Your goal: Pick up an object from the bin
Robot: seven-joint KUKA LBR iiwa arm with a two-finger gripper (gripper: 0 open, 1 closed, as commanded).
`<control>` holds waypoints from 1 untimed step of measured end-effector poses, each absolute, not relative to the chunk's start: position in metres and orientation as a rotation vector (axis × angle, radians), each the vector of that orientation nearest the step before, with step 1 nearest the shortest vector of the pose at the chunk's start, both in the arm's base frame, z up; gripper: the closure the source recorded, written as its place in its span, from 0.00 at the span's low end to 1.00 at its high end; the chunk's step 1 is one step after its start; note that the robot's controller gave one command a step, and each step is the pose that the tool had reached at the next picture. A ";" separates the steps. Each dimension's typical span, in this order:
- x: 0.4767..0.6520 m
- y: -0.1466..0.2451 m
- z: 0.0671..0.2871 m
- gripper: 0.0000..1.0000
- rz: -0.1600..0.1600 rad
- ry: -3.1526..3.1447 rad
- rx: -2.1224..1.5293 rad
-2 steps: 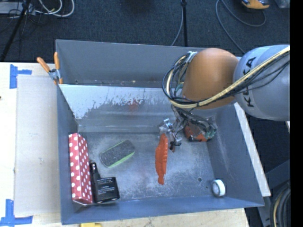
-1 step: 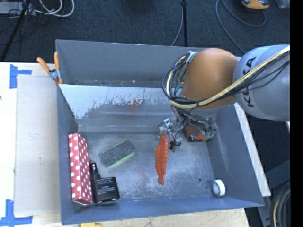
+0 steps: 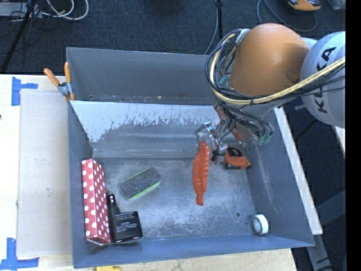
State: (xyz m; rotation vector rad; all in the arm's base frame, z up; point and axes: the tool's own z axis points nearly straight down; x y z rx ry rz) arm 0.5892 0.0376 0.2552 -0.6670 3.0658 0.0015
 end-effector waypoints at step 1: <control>0.589 0.037 0.255 1.00 0.002 3.067 -0.662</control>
Offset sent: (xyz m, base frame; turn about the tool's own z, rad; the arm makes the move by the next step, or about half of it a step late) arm 0.0000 0.0000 0.0000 0.0000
